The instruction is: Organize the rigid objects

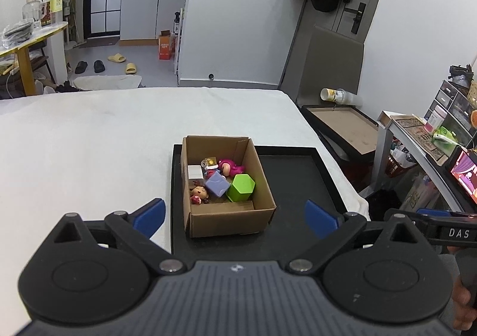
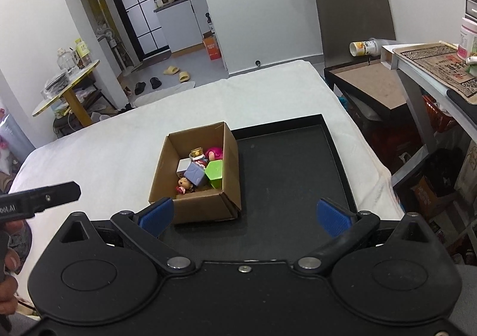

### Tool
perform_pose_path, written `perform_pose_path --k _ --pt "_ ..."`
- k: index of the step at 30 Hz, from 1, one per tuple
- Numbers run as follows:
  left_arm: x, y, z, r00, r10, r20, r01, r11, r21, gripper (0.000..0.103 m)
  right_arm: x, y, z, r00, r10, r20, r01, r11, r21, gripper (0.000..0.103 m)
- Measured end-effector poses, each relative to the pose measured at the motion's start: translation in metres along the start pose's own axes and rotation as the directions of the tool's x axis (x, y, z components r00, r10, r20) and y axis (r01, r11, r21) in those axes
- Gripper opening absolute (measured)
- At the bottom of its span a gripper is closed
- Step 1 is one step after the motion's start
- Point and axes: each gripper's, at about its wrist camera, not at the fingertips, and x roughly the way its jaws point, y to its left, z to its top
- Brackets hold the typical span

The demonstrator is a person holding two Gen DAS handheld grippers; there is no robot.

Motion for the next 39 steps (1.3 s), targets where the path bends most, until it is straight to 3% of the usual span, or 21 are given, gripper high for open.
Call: perform_pose_path --k 17,39 --pt "-0.02 -0.009 -0.029 1.0 -0.02 -0.011 0.02 1.0 0.005 0.1 -0.01 0.005 -0.015 1.0 -0.017 0.009 0.018 1.0 -0.025 0.103" --pt "-0.018 -0.014 -0.032 0.999 -0.006 -0.039 0.006 1.0 -0.012 0.1 -0.009 0.008 -0.017 1.0 -0.012 -0.018 0.011 0.999 -0.045 0.103"
